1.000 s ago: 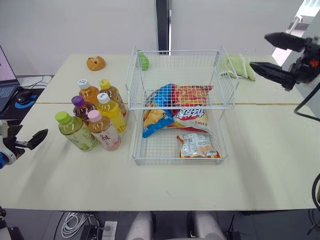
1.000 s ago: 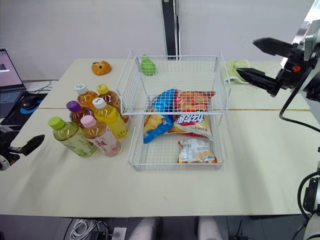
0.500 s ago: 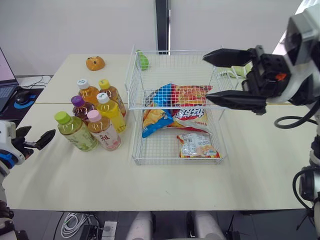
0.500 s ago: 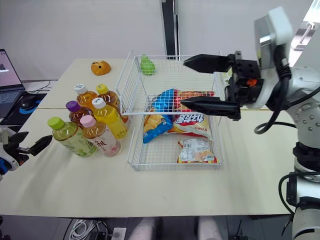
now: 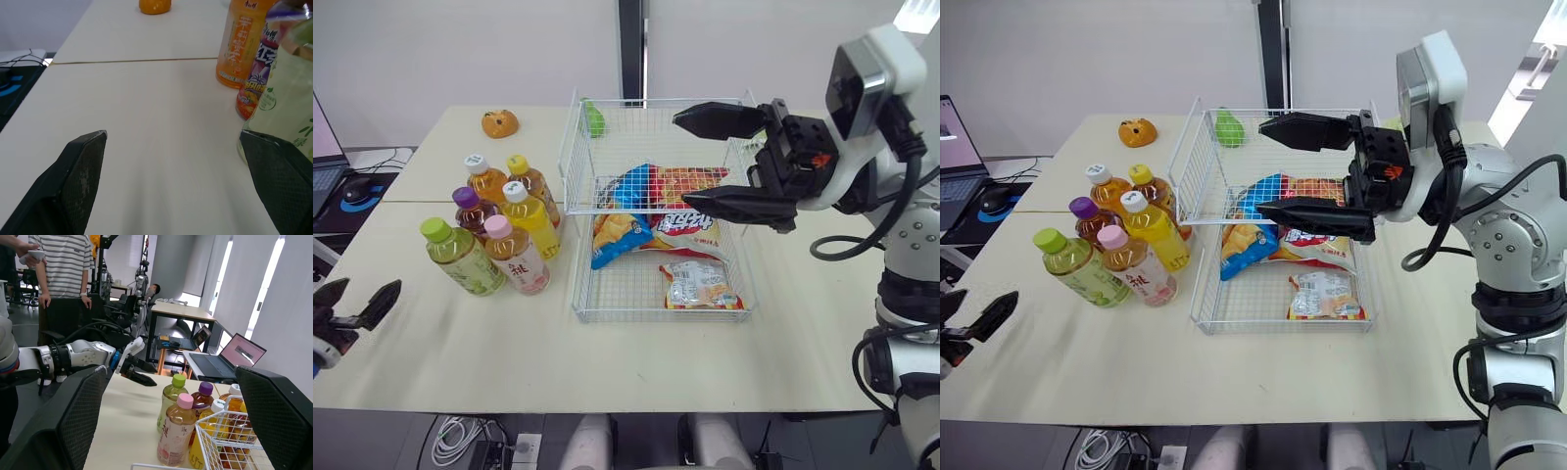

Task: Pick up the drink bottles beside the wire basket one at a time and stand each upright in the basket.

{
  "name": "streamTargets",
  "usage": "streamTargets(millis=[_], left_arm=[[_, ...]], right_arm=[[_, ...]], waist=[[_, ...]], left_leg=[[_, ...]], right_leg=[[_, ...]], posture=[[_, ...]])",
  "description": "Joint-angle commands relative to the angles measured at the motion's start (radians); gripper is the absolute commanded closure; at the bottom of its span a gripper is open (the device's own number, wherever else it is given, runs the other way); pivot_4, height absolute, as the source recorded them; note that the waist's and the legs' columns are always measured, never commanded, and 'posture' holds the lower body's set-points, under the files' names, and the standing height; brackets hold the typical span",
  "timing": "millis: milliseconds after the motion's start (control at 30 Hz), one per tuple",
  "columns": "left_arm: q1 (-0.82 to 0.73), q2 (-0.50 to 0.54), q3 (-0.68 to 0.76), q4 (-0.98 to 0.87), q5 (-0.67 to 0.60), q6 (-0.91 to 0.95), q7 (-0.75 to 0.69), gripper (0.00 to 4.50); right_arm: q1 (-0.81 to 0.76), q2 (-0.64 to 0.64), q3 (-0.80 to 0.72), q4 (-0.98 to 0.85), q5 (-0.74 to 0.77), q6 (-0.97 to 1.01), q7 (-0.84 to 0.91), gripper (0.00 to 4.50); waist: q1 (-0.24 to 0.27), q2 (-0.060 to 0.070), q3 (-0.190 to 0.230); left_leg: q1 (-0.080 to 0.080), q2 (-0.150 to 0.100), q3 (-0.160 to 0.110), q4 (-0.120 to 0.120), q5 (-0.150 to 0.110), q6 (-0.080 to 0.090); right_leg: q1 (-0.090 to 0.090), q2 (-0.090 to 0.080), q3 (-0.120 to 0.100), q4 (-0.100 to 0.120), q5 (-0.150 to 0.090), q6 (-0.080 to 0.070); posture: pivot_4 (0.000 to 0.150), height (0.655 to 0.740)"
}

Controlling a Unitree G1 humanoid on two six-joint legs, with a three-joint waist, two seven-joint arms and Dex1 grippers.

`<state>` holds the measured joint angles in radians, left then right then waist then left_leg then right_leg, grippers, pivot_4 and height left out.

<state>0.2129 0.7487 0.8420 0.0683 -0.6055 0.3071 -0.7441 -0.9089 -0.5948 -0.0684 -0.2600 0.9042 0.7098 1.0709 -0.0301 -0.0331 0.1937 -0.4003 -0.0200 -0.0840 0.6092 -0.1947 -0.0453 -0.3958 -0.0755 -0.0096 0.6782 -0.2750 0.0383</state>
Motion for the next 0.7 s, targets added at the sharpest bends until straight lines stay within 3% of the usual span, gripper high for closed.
streamTargets(millis=[33,200,367,700], left_arm=[[0.103,-0.044,0.123,-0.219,-0.112,0.072,0.019,0.01],[0.233,-0.130,0.179,-0.458,-0.244,0.161,0.070,0.01],[0.262,-0.162,0.165,-0.537,-0.267,0.167,0.114,0.01],[0.038,-0.075,-0.004,-0.438,-0.171,0.143,0.178,0.01]], right_arm=[[-0.024,-0.004,-0.005,0.005,0.002,-0.016,0.027,0.00],[-0.037,-0.004,0.009,0.046,-0.030,-0.043,0.072,0.00],[-0.066,0.002,0.020,0.090,-0.047,-0.058,0.109,0.00],[-0.092,0.019,0.039,0.121,-0.085,-0.079,0.132,0.00]], waist=[[0.000,0.000,0.000],[0.001,0.000,0.000],[0.004,0.000,0.000],[0.007,0.000,0.000]], left_leg=[[0.000,0.000,0.000,0.000,0.000,0.000],[0.000,0.000,0.000,0.000,0.000,0.000],[0.001,0.001,0.000,0.000,0.000,0.000],[0.001,0.000,0.000,0.000,0.000,0.000]], right_leg=[[0.000,0.000,0.000,0.000,0.000,0.000],[0.001,-0.001,0.000,-0.002,0.000,0.000],[0.002,0.003,-0.001,-0.002,0.000,-0.001],[0.002,0.005,-0.001,-0.001,0.000,-0.001]], posture=[[0.150,0.7400],[0.150,0.7400],[0.150,0.7400],[0.150,0.7400]])
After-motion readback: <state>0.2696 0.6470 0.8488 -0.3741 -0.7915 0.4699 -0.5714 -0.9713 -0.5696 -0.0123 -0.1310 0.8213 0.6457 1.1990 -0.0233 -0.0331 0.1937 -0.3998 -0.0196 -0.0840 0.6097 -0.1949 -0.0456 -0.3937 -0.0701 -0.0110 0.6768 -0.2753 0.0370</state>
